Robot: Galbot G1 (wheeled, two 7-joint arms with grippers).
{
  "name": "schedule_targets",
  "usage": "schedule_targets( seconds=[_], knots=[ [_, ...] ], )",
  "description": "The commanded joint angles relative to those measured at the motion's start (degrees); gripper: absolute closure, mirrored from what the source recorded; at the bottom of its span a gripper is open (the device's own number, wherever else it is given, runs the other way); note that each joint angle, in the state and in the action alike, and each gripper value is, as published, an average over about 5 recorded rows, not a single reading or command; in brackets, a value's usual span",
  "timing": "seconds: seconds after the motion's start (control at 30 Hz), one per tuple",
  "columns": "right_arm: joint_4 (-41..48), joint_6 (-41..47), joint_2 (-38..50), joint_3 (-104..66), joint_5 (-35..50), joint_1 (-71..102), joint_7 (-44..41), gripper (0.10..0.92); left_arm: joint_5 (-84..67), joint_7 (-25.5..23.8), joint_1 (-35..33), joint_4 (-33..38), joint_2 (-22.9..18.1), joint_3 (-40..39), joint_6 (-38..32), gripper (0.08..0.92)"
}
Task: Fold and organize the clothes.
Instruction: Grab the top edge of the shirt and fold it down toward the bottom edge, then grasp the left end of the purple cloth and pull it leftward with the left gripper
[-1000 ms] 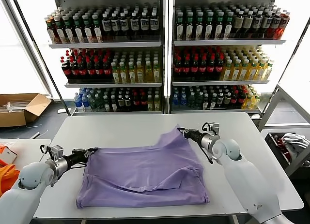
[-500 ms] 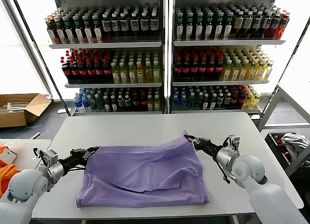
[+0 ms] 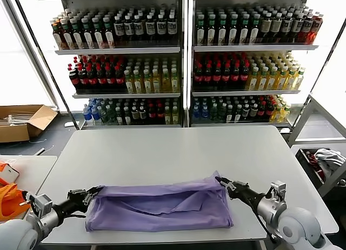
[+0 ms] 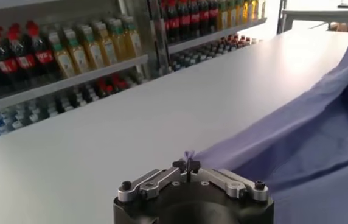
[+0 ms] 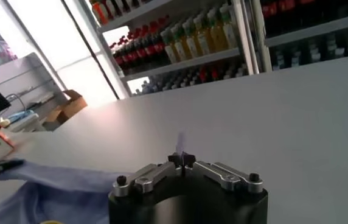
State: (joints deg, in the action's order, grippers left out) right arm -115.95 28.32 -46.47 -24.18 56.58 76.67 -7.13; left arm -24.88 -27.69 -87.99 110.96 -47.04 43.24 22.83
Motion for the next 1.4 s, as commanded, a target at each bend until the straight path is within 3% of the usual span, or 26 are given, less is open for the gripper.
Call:
schedule_targets(
  seconds=[0.03, 0.2, 0.4, 0.53, 0.7, 0.77, 0.87, 1.0, 1.4],
  knots=[
    [-4.0, -0.6, 2.2, -2.5, -3.4, 8.2, 0.6, 0.899, 2.1, 2.3, -11.6, 3.0, -0.8, 1.5, -0.6, 0.913],
    [-5.2, -3.3, -0.4, -7.1, -6.8, 9.0, 0.5, 0.777, 1.0, 5.0, -10.0, 3.2, -0.6, 2.5, -0.1, 0.821],
    [-6.1, -12.2, -3.3, -16.0, -13.2, 13.0, -1.7, 0.603, -4.0, 15.2, -9.5, 4.3, -0.6, 5.3, -1.4, 0.648],
    [-4.4, -21.8, -5.6, -23.1, -19.8, 16.2, -6.0, 0.482, -10.9, 25.4, -10.5, 8.6, -3.1, 5.3, -2.1, 0.536],
    [-1.7, -29.6, -10.2, -29.1, -21.4, 17.7, -8.6, 0.344, -16.5, 45.2, -10.1, 14.8, -10.3, -1.0, -2.6, 0.388],
    [-1.0, -30.2, -12.1, -30.2, -21.4, 18.1, -8.6, 0.283, -16.1, 48.8, -10.5, 15.9, -13.3, -4.2, -2.9, 0.336],
    [-0.8, -29.8, -14.0, -31.0, -21.3, 19.6, -8.6, 0.222, -13.9, 50.4, -11.2, 15.6, -17.4, -8.1, -3.6, 0.251],
    [-0.6, -29.7, -15.2, -30.9, -21.8, 20.9, -8.6, 0.204, -10.1, 51.6, -11.1, 13.7, -20.8, -11.3, -4.3, 0.185],
    [-1.8, -27.0, -15.6, -28.9, -21.9, 20.5, -9.0, 0.203, -7.4, 54.2, -8.7, 10.9, -23.4, -15.7, -2.4, 0.205]
  ],
)
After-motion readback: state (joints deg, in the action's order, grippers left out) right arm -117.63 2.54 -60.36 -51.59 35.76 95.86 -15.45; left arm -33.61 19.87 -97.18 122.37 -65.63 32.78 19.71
